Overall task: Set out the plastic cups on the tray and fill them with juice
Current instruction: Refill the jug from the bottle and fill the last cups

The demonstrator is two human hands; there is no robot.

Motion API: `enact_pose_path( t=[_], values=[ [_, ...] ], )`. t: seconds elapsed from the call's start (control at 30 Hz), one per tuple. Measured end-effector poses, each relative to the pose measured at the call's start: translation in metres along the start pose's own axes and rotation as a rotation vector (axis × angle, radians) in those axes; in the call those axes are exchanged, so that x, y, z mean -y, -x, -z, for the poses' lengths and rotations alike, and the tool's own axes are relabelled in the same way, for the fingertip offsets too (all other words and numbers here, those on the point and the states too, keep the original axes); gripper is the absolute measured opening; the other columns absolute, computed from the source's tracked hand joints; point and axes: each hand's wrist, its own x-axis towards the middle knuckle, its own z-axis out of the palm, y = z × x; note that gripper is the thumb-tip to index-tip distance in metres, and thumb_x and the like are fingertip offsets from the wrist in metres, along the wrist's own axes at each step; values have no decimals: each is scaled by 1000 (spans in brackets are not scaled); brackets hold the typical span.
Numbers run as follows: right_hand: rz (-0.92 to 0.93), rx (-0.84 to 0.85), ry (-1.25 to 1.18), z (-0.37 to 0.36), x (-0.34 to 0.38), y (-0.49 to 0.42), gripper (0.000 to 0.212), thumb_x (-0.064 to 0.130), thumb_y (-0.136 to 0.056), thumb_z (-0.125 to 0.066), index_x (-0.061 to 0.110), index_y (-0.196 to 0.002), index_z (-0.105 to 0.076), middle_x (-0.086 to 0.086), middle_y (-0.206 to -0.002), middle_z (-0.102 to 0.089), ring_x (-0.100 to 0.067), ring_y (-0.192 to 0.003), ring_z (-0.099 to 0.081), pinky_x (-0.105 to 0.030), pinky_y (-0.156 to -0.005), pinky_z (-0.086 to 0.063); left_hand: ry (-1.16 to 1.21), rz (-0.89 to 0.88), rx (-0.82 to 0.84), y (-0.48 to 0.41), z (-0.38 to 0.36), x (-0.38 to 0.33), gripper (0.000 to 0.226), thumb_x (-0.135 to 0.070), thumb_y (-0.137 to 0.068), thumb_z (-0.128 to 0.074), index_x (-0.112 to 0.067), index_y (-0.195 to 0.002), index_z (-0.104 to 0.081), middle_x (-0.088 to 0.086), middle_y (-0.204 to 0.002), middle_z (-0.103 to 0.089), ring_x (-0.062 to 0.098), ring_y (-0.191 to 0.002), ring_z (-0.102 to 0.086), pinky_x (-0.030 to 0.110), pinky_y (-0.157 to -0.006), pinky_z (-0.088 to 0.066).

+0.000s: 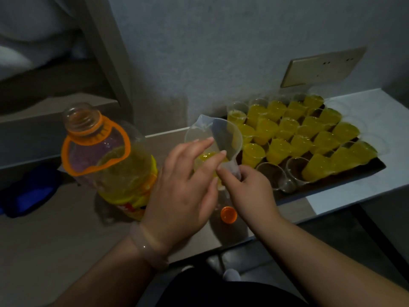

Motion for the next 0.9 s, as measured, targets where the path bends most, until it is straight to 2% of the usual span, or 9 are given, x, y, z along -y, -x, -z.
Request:
enact_pose_path(
  t=[0.07,0.2,0.43,0.53,0.6,0.67,0.83,0.9],
  values=[
    [-9,34,-41,-6,1,-2,44,44,-85,-65,17,-54,-47,11,-45,-48,-4,-45,-43,-16,-44,-29,-1,-8,-16,-5,1,6,43,-12,-84,-63,-8,-126,-56,17,-134,-49,36,-120,-47,41,-107,-34],
    [-42,73,-291,-15,7,-11,29,36,-89,-62,12,-72,-64,1,-63,-62,-11,-62,-57,-29,-61,-44,11,-5,-36,-15,5,19,43,-14,-84,-62,-10,-126,-53,16,-135,-47,35,-122,-46,42,-107,-34],
    [7,-47,-464,-12,26,-20,28,21,-94,-56,11,-68,-58,6,-56,-55,-4,-55,-51,-15,-54,-40,51,-48,-94,-29,13,23,45,-12,-84,-63,-11,-126,-50,11,-136,-43,29,-124,-43,41,-108,-33],
    [57,-84,-529,1,42,-27,26,24,-93,-58,10,-72,-62,2,-60,-57,-6,-59,-54,-20,-57,-43,60,-55,-129,-35,15,22,46,-10,-83,-64,-11,-126,-49,11,-135,-43,29,-123,-44,41,-107,-33],
    [82,-74,-578,13,49,-33,33,34,-88,-59,4,-76,-62,-8,-66,-59,-14,-66,-56,-32,-65,-45,57,-46,-144,-39,14,19,45,-10,-83,-63,-11,-126,-49,12,-134,-45,31,-122,-46,41,-107,-34],
    [103,-58,-609,26,53,-41,32,38,-82,-56,7,-74,-59,-9,-66,-54,-19,-65,-52,-39,-65,-43,62,-39,-153,-43,10,14,43,-10,-83,-63,-10,-125,-50,13,-133,-45,32,-122,-46,40,-107,-33],
    [160,-80,-622,58,52,-68,26,36,-84,-56,13,-72,-59,-5,-63,-52,-18,-62,-50,-34,-62,-41,23,-43,-169,-66,-9,-4,39,-12,-85,-61,-8,-123,-53,15,-132,-48,33,-123,-45,42,-107,-33],
    [210,-82,-525,75,47,-80,26,32,-90,-55,14,-72,-59,4,-60,-53,-10,-59,-51,-25,-59,-43,-4,-28,-166,-79,-20,-12,39,-13,-86,-61,-7,-124,-54,16,-132,-48,33,-122,-45,40,-108,-32]
  ],
)
